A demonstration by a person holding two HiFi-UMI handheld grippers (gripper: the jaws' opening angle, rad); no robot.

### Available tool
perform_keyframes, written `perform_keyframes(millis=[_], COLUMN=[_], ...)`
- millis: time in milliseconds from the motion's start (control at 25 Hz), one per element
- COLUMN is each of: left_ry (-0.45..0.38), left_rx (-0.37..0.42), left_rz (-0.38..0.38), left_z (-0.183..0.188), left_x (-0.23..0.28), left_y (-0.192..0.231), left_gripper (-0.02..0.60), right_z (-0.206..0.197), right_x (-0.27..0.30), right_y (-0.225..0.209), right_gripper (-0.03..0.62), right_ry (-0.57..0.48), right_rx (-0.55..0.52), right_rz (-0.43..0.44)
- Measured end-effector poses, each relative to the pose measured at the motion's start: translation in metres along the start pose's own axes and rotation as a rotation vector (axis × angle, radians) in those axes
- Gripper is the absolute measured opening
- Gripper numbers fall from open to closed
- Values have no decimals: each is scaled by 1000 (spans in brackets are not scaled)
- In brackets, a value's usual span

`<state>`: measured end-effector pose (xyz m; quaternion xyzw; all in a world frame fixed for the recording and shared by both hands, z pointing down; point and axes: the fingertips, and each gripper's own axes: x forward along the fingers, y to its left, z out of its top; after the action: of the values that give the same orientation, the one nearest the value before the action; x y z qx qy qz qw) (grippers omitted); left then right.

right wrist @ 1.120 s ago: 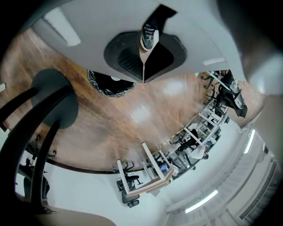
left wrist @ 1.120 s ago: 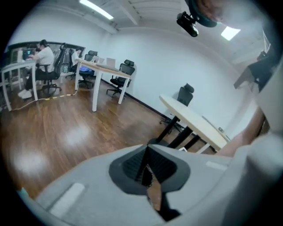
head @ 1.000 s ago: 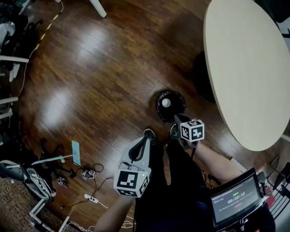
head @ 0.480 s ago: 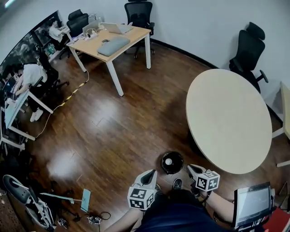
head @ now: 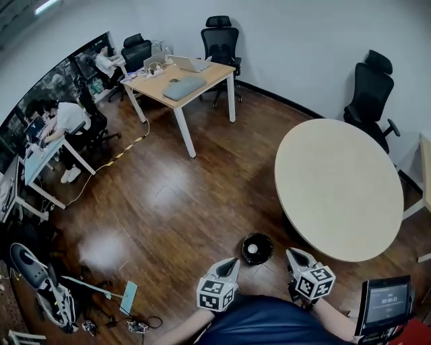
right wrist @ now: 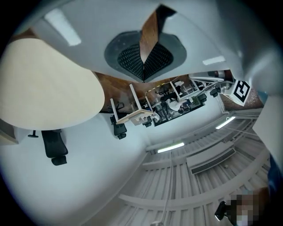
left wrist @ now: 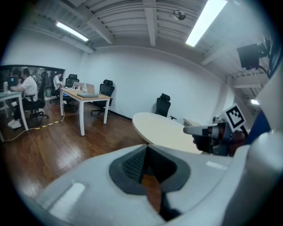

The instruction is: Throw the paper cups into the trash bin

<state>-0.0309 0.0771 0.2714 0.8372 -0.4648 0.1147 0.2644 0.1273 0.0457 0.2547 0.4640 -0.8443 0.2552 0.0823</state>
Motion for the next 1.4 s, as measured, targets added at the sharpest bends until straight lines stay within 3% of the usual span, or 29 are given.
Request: perform_keyframes(millis=[240, 440, 600, 920, 1080, 1400], left_ry=[-79, -79, -65, -138, -129, -120], left_rx=[-13, 15, 24, 46, 18, 60], left_rz=[67, 76, 82, 54, 61, -20], left_z=[14, 4, -19, -5, -9, -13], left_x=[-8, -26, -47, -58, -58, -64], left_y=[-61, -108, -112, -110, -107, -119], left_gripper=[3, 3, 4, 3, 3, 3], right_z=[30, 9, -20, -23, -18, -27], right_x=[-65, -103, -112, -118, -115, -114], right_y=[-6, -1, 18, 47, 48, 68], right_gripper=[11, 11, 11, 11, 11, 11], right_ry=[-120, -121, -116, -166, -139, -110], right_rx=[25, 24, 47, -67, -103, -141], right_rz=[59, 121, 134, 165, 162, 147])
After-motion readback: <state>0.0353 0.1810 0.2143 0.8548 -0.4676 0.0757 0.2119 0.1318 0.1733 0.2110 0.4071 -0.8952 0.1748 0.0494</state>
